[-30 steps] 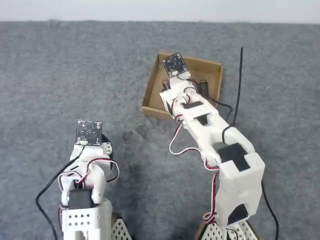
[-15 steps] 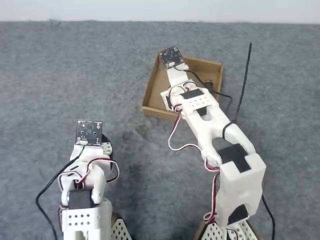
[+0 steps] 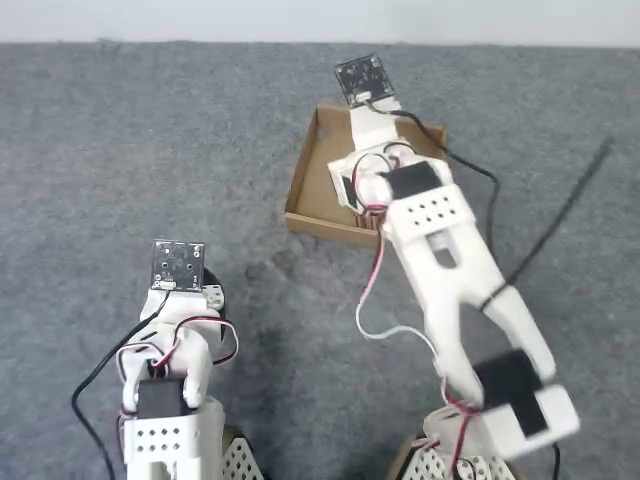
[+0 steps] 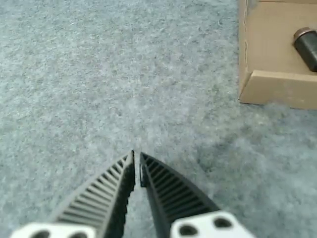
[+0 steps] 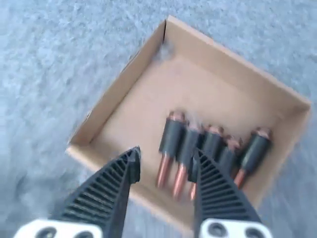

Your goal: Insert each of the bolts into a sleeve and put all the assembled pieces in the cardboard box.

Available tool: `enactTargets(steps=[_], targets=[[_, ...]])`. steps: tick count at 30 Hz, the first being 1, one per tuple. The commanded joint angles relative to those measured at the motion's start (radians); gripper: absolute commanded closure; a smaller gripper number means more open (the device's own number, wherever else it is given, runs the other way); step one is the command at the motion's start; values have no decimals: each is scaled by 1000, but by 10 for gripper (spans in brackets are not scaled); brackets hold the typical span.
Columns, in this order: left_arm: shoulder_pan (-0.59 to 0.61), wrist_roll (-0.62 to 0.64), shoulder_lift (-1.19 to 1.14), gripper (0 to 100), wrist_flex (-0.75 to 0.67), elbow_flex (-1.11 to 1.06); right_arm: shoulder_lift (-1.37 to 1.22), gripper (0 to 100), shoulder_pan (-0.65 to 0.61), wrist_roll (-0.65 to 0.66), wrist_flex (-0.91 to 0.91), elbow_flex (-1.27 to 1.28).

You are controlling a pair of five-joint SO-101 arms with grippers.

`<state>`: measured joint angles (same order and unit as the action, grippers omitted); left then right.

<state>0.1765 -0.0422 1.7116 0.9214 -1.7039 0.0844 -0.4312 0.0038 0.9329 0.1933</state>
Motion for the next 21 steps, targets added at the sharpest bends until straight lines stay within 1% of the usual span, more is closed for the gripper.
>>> enactTargets(steps=[1, 3, 5, 7, 11, 17, 21], targets=[[-2, -9, 5, 988, 0, 13, 153, 934, 16, -12, 163, -52], [-2, -9, 5, 988, 0, 13, 205, 998, 16, -12, 240, -51], [-2, -9, 5, 988, 0, 13, 260, 973, 18, -12, 292, -18], [-2, -9, 5, 988, 0, 13, 328, 980, 18, -17, 312, 40], [-2, -9, 5, 988, 0, 13, 499, 992, 18, -92, 312, 198], [-2, -9, 5, 988, 2, 13, 802, 992, 18, -94, 311, 427], [-2, -9, 5, 988, 2, 13, 992, 992, 81, -92, 311, 565]])
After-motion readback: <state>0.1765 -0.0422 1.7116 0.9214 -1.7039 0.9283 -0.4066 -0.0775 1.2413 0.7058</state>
